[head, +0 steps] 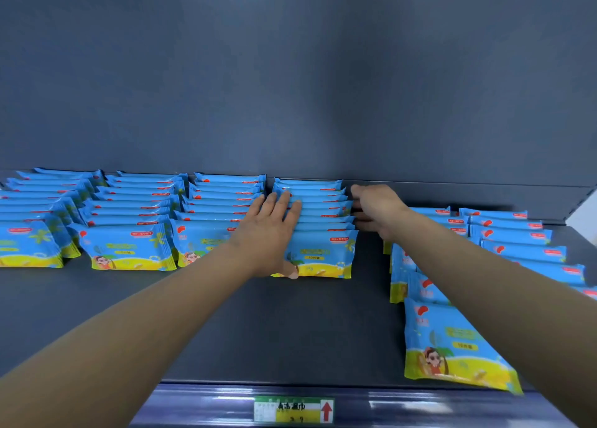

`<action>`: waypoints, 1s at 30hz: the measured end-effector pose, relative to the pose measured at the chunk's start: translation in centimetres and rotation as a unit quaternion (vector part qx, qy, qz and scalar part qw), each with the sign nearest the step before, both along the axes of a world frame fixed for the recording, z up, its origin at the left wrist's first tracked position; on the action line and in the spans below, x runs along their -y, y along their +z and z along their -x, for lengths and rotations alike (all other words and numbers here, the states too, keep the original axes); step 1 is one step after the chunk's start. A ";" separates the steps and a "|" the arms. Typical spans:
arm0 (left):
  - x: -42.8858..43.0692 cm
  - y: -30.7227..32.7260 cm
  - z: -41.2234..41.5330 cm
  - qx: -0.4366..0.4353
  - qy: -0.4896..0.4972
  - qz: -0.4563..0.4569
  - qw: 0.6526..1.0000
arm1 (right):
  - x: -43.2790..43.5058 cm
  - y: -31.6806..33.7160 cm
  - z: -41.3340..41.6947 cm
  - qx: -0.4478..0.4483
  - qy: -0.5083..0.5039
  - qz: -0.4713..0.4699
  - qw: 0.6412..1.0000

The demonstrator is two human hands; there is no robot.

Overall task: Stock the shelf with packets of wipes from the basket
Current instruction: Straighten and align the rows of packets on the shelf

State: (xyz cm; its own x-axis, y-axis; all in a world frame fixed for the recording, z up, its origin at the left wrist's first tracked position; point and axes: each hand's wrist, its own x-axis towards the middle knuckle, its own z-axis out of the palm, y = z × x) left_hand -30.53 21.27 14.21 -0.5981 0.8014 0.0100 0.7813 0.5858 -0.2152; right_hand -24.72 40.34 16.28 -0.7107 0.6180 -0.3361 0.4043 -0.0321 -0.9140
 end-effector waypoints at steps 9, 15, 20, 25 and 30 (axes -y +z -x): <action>-0.7 -0.2 -0.6 -0.017 -0.002 -0.072 0.997 | 2.4 -0.2 -1.9 0.027 0.052 0.058 0.997; 0.3 -0.1 -0.4 0.151 -0.015 -0.132 0.980 | 2.8 -0.4 -2.2 0.009 0.038 0.066 0.997; 0.2 -0.3 -0.3 0.050 -0.032 -0.102 0.993 | 2.9 -0.2 -2.4 0.015 0.039 0.058 0.997; 0.8 -0.5 -0.5 0.032 -0.020 -0.105 0.994 | 2.4 0.2 -3.3 0.048 0.048 0.021 0.997; 0.3 -0.7 -0.9 0.053 -0.011 -0.135 0.989 | 3.3 -0.1 -3.5 0.065 0.119 -0.006 0.991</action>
